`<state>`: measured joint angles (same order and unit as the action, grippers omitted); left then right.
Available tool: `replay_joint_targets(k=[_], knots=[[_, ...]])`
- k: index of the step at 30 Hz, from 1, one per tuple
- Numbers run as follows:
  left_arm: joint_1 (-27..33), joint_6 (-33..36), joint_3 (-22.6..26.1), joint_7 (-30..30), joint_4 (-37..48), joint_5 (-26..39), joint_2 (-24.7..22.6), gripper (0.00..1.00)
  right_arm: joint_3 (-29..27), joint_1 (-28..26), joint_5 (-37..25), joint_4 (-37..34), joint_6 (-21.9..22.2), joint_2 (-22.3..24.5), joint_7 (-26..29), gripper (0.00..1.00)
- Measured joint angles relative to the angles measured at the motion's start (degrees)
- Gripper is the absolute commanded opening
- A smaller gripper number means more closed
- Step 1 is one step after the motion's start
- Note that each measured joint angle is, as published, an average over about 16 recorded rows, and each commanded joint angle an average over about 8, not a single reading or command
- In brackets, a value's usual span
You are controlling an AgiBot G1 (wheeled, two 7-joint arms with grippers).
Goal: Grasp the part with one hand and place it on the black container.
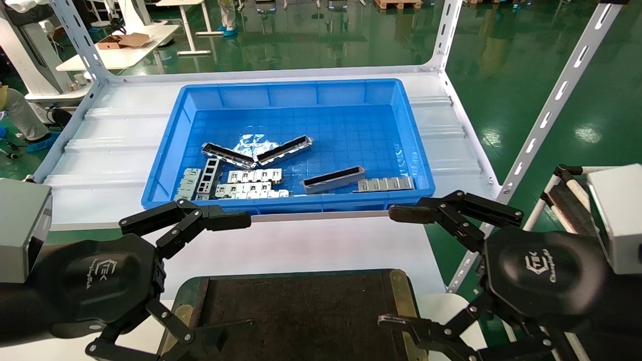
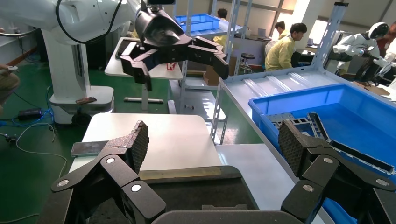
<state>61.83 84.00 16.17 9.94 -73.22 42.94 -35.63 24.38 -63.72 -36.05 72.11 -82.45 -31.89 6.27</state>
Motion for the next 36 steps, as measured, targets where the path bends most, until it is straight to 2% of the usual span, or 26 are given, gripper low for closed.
replay_joint_targets(k=[7,16,36], knots=[[1.04,-2.04,0.84,-1.06,1.25,2.4,-2.03,1.0,0.0,0.0,0.0,0.0,0.0,0.0,0.0,1.0],[4.56,-5.45,3.02,-3.13,6.24,7.49,-6.95,1.0,0.0,0.0,0.0,0.0,0.0,0.0,0.0,1.0],[14.86,-16.67,7.92,-10.81,26.97,20.06,-20.43,1.0,0.01,0.0,0.0,0.0,0.0,0.0,0.0,1.0]])
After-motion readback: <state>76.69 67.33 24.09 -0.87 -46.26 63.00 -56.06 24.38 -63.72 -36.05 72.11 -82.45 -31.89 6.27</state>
